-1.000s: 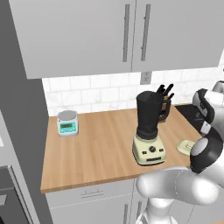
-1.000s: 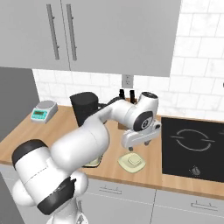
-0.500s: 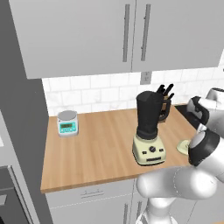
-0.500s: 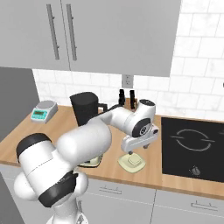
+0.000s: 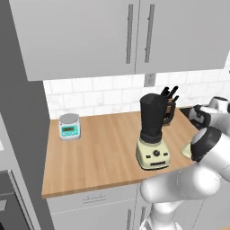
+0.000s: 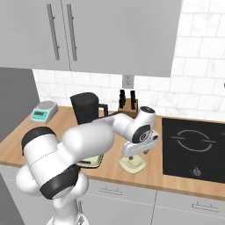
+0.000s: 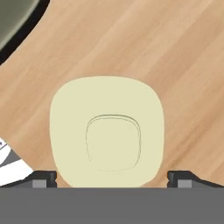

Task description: Close the lid blender by securely placing the lid on top.

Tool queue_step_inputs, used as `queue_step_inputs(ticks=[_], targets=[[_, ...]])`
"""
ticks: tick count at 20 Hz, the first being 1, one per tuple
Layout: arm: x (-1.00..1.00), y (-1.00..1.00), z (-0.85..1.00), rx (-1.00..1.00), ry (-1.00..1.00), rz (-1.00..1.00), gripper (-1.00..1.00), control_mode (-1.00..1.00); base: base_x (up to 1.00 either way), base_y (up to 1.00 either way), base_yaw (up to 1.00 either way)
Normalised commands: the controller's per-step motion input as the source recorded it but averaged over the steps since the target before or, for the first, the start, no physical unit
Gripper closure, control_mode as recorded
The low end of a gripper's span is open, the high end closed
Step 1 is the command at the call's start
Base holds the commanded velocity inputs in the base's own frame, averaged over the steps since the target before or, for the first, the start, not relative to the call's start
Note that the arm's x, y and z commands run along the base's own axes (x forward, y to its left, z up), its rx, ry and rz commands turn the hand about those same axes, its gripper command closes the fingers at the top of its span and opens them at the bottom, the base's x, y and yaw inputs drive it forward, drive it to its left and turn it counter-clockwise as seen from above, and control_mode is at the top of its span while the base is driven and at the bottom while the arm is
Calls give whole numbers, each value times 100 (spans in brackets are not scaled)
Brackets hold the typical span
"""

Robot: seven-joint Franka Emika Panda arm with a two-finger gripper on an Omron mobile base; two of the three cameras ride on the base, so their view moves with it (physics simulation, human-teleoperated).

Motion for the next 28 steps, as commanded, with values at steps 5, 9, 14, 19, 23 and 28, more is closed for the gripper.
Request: queue_step_inputs(ticks=[5,9,14,19,23,28], targets=[[1,0,-26,0,1,0,-100,-100,0,0,0],[11,0,-19,0,0,0,-100,-100,0,0,0],[13,0,-20,0,0,0,-100,-100,0,0,0],[14,0,-13,0,0,0,-100,-100,0,0,0],[6,0,-20,0,2,0,-100,-100,0,0,0],[1,1,-19,0,4,0,100,-100,0,0,0]])
